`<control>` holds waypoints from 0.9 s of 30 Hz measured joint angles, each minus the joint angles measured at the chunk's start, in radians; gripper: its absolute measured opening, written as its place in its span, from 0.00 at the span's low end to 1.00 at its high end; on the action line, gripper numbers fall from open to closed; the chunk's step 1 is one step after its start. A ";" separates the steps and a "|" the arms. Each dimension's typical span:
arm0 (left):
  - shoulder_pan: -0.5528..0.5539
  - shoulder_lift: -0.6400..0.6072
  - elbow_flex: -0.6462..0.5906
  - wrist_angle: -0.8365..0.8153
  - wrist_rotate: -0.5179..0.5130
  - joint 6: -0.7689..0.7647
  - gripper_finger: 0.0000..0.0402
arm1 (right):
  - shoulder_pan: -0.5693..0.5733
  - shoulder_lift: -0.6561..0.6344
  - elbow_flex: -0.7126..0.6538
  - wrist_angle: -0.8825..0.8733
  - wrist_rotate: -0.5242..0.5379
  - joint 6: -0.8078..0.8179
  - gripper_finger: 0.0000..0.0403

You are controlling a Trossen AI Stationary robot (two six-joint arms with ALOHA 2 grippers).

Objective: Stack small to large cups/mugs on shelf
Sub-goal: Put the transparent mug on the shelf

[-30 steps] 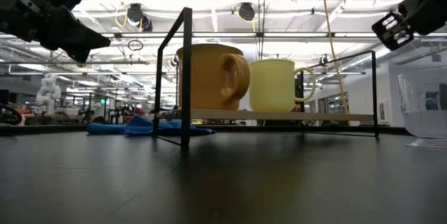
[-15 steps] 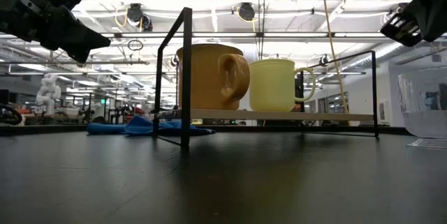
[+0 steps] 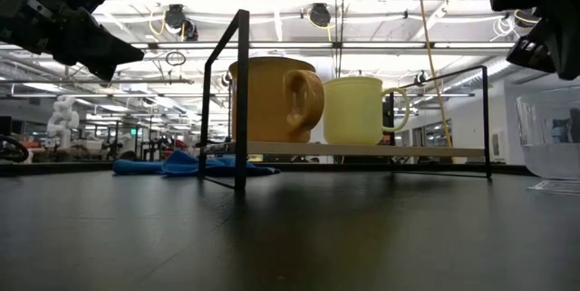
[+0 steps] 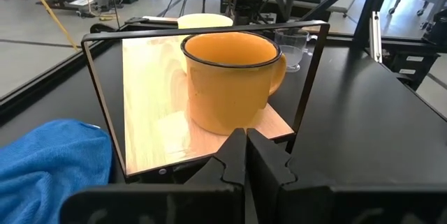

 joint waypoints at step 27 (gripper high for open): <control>0.000 0.000 0.000 0.000 -0.001 0.002 0.04 | -0.086 0.192 0.165 -0.188 -0.097 -0.041 0.00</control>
